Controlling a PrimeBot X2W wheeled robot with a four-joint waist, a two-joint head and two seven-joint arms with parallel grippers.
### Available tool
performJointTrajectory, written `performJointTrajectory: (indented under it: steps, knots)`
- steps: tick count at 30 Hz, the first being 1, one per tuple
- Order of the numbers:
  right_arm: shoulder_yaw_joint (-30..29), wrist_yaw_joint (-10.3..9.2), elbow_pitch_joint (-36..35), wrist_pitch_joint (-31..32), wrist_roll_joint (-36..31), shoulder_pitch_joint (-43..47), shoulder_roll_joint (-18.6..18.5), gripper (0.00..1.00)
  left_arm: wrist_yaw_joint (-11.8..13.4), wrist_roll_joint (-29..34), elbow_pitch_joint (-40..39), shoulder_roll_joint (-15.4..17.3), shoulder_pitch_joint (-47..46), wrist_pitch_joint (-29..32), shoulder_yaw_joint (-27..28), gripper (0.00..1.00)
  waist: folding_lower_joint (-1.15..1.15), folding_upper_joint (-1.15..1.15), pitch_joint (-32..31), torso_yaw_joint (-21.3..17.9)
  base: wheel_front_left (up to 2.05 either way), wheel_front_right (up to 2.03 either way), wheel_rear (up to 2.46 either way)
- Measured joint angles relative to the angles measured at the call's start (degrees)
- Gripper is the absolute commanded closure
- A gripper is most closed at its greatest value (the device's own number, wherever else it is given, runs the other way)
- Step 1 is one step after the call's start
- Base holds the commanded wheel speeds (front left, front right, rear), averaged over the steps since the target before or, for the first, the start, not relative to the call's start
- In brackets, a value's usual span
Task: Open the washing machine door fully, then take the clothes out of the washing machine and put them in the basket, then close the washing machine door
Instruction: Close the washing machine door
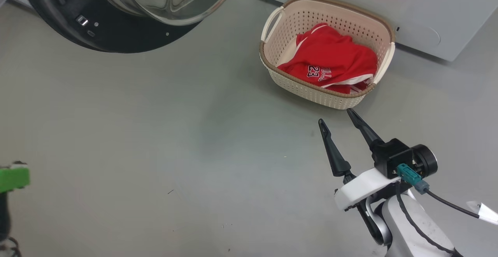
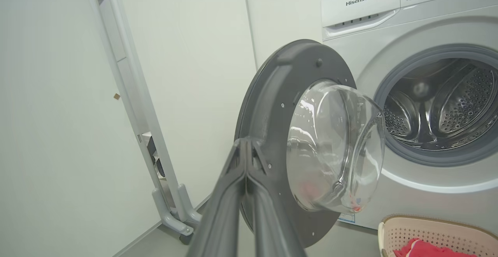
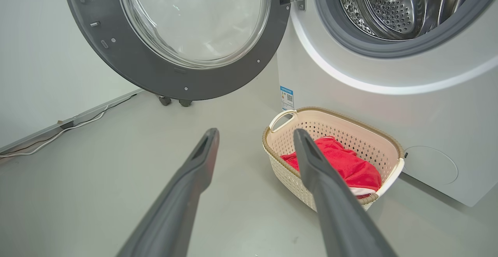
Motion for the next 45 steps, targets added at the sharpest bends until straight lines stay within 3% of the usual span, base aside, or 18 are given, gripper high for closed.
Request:
performJointTrajectory:
  steps: [4,12,18,22,30,35,45]
  knots:
    - [0.29,-0.45,-1.20,0.68,-0.53,-1.59,-0.37,0.00,0.00,-3.21,1.15,5.30,-5.04,0.56,3.58,1.00,0.00,0.00,2.46,-1.51,0.00,0.00,0.00]
    - [0.85,-0.45,-2.85,1.59,-1.77,-4.37,-0.82,0.00,0.00,-14.83,11.11,13.50,-16.27,7.71,13.90,1.00,0.00,0.00,6.97,-5.63,0.00,0.00,0.00]
    - [1.04,-0.44,-3.03,1.56,-2.09,-5.06,-0.83,0.00,0.44,-22.30,21.27,17.02,-24.14,12.83,20.64,1.00,0.00,0.00,9.51,-9.42,0.00,0.00,0.00]
    - [1.36,-0.44,-2.92,1.32,-2.09,-5.77,-0.76,0.00,2.38,-25.36,27.30,19.38,-28.84,16.75,22.99,1.00,0.00,0.00,10.59,-11.92,0.00,0.00,0.00]
    - [2.24,-0.37,-2.23,0.51,-2.09,-6.16,0.12,0.00,8.21,-34.32,37.55,19.69,-36.52,24.90,27.88,1.00,0.00,0.00,11.26,-16.25,0.00,0.00,0.00]
    - [2.36,-0.37,-1.87,0.24,-2.07,-6.17,0.27,0.00,12.77,-37.69,42.73,20.07,-40.03,26.76,32.78,1.00,0.00,0.00,11.01,-18.29,0.00,0.00,0.00]
    - [2.04,-0.45,-1.71,-0.22,-2.01,-6.16,0.29,0.00,13.36,-41.63,48.65,20.28,-45.41,32.05,34.67,1.00,0.00,0.00,10.41,-19.86,0.00,0.00,0.00]
